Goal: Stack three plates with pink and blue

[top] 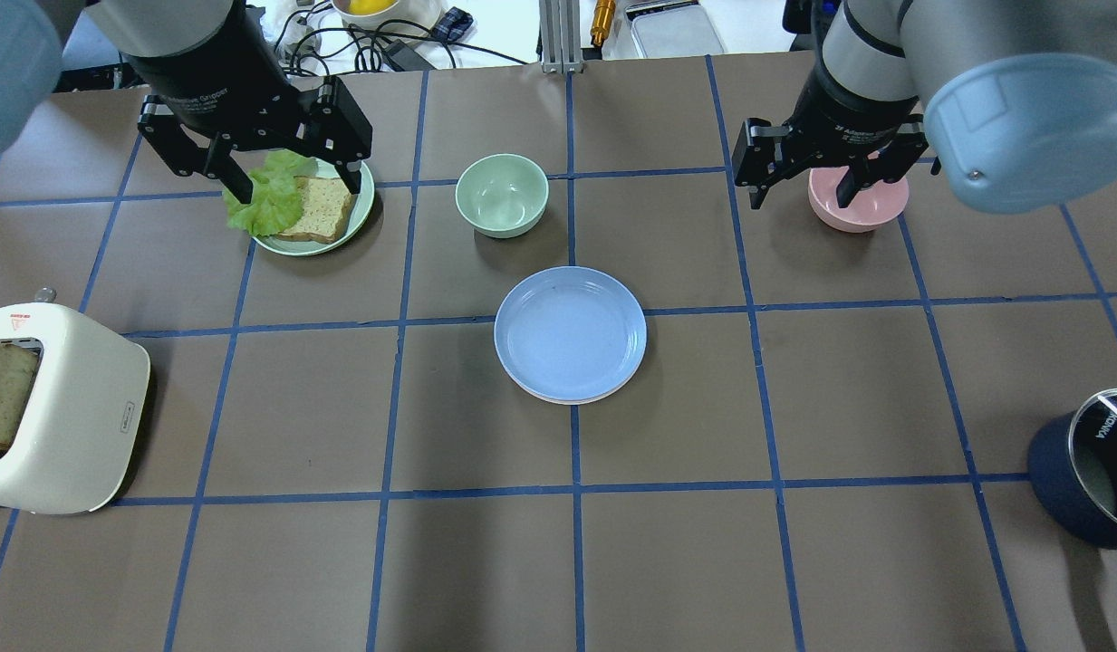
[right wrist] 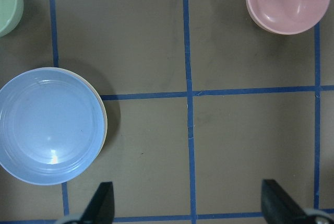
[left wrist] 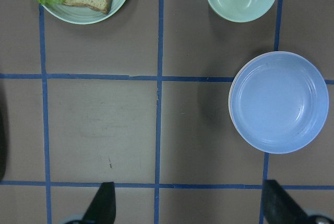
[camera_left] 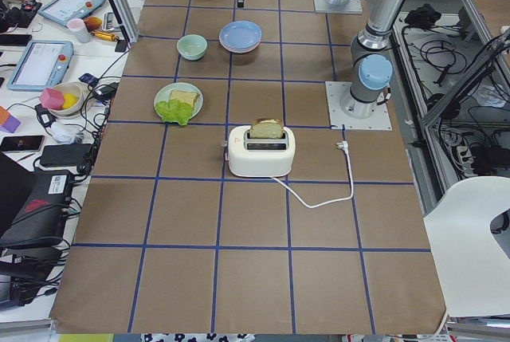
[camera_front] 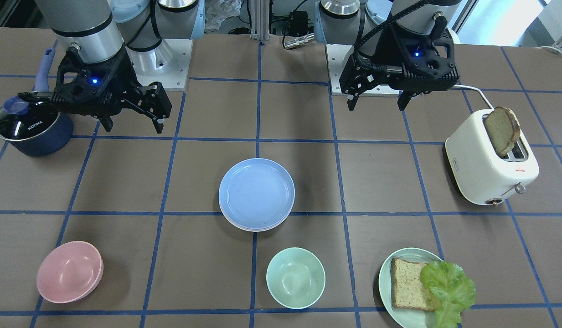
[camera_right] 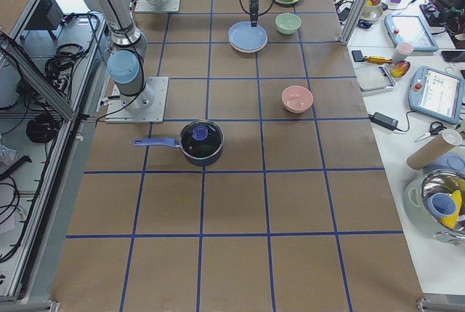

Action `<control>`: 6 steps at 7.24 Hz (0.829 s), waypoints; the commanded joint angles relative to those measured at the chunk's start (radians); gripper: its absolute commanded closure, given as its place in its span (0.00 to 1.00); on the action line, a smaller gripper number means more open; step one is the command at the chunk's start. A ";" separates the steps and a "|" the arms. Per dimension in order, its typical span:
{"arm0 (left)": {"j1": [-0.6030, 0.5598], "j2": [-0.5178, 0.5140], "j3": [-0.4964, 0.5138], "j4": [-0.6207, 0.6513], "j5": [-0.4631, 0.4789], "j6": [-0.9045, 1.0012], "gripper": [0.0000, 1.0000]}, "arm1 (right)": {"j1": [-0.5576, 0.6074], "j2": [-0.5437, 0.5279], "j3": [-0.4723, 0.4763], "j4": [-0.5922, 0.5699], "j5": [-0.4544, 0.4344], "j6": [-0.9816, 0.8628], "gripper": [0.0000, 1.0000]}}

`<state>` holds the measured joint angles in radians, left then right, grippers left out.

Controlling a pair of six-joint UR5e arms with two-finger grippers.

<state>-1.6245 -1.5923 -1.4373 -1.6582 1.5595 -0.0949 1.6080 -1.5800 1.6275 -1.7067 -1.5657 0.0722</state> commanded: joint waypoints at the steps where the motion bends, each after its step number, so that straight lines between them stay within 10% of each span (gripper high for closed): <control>1: -0.001 0.000 0.000 0.000 0.001 0.000 0.00 | 0.000 -0.012 -0.021 0.058 0.007 0.000 0.00; 6: -0.002 -0.001 0.000 0.000 0.001 0.001 0.00 | 0.001 -0.006 -0.055 0.166 0.009 -0.031 0.00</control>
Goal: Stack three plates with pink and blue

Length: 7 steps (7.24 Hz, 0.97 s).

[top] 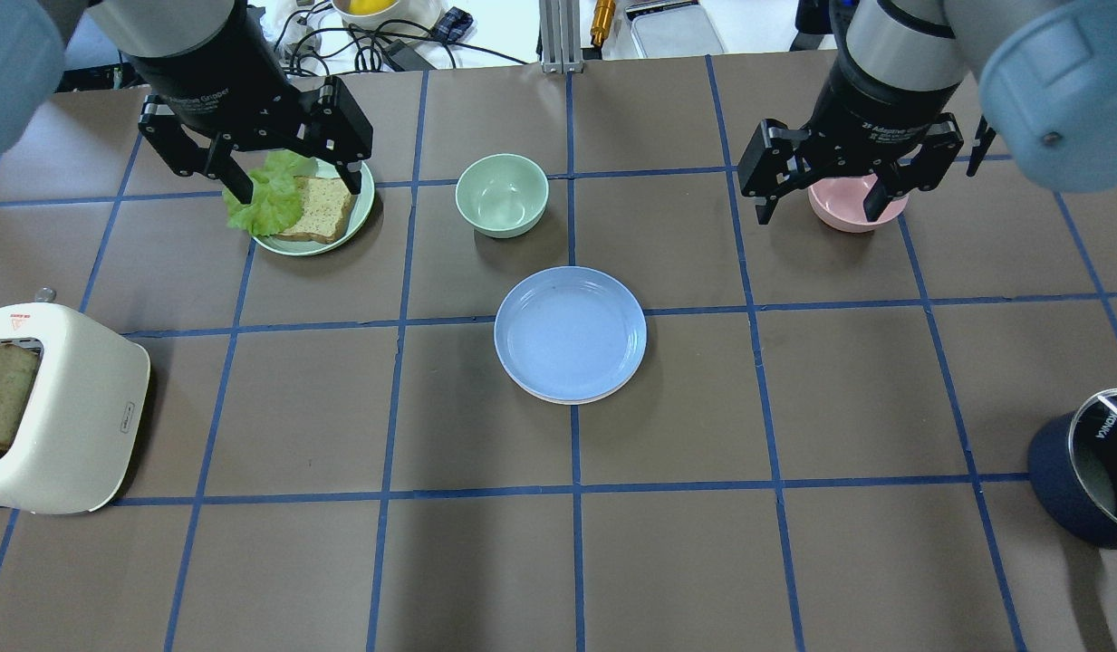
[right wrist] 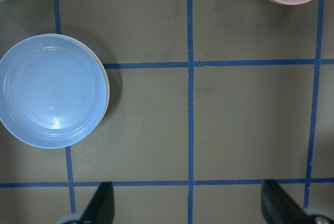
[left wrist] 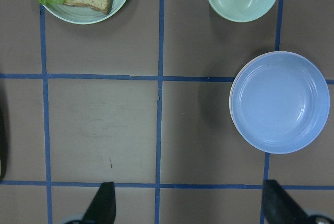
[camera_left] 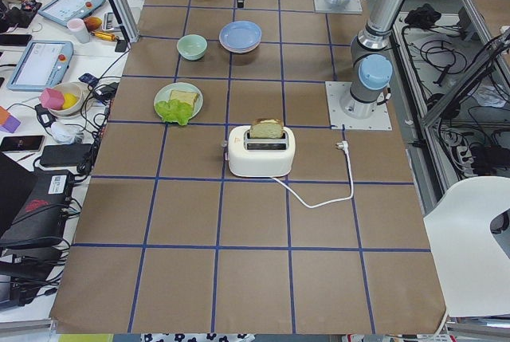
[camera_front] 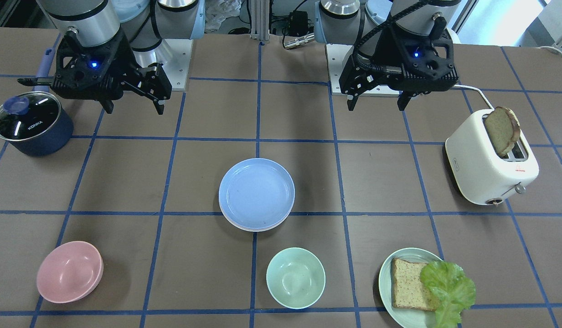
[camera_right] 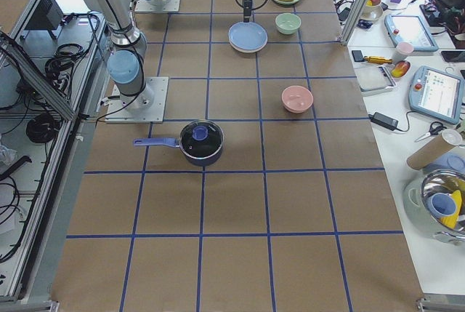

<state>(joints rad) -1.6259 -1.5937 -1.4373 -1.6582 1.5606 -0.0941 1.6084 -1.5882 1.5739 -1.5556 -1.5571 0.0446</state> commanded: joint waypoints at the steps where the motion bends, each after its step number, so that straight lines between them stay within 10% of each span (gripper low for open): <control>1: 0.003 0.000 0.002 0.000 -0.001 0.001 0.00 | 0.001 0.004 -0.002 0.028 0.002 -0.005 0.00; 7: 0.011 0.000 0.008 0.000 -0.004 0.001 0.00 | 0.001 0.002 -0.003 0.051 -0.003 -0.020 0.00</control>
